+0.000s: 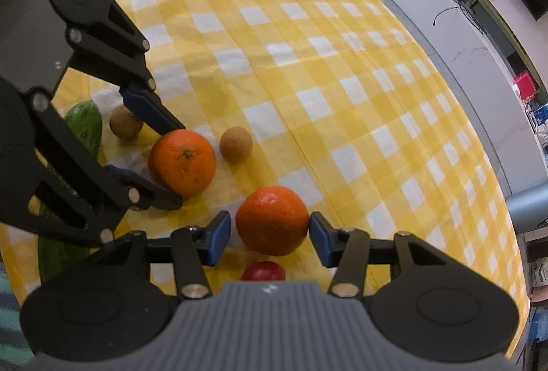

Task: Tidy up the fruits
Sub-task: 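Grasp an orange with the left tool while the right tool grasps another orange, then carry both oranges into the green colander and lower them with both tools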

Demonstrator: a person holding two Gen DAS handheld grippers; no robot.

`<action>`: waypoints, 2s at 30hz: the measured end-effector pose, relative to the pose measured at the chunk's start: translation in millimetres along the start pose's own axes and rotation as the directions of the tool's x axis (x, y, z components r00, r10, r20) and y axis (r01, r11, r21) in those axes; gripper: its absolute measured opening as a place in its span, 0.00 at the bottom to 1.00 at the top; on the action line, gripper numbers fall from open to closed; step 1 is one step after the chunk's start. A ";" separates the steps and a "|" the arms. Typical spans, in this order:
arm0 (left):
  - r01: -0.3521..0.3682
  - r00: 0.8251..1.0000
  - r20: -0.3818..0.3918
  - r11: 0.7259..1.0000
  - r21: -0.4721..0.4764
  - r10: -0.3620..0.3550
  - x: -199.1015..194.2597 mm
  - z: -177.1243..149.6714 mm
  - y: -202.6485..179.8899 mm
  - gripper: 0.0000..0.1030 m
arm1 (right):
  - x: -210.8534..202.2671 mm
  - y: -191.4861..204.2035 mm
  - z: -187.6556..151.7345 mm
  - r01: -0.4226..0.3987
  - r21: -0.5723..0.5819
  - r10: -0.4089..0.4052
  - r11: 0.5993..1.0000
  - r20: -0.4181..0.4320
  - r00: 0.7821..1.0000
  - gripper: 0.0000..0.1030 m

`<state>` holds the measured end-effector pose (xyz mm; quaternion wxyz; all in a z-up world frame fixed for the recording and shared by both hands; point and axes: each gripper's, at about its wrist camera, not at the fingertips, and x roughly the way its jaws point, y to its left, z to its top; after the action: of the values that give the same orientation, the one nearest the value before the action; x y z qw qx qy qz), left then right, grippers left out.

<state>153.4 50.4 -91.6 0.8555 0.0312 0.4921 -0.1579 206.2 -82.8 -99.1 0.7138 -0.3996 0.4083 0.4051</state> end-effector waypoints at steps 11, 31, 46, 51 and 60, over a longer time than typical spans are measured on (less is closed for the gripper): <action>-0.027 0.999 0.031 0.999 0.022 0.027 2.4 -2.1 -7.0 0.50 | 0.8 -2.0 -3.8 0.024 0.082 -0.025 0.996 0.017 1.000 0.42; -0.023 0.979 0.197 0.988 -0.155 0.054 -65.6 -1.3 -25.4 0.50 | -121.1 12.5 -55.9 0.102 0.563 -0.295 0.820 0.262 0.919 0.41; 0.047 0.975 0.220 0.998 -0.040 -0.037 -58.3 29.0 -110.9 0.50 | -155.6 18.6 -162.5 0.168 0.857 -0.501 0.487 0.117 0.857 0.41; 0.049 0.980 0.195 0.999 0.006 -0.049 -37.3 37.3 -134.7 0.50 | -144.8 24.5 -181.4 0.269 0.855 -0.564 0.443 0.033 0.825 0.42; 0.008 0.989 0.144 0.999 0.044 -0.015 -12.6 41.9 -150.9 0.50 | -126.4 9.1 -208.1 0.181 0.912 -0.514 0.368 0.037 0.857 0.42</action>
<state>137.0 -98.4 -44.0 0.8870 0.0354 0.4257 -0.1753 101.2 -299.0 -58.9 0.9390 0.0241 0.3420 0.0276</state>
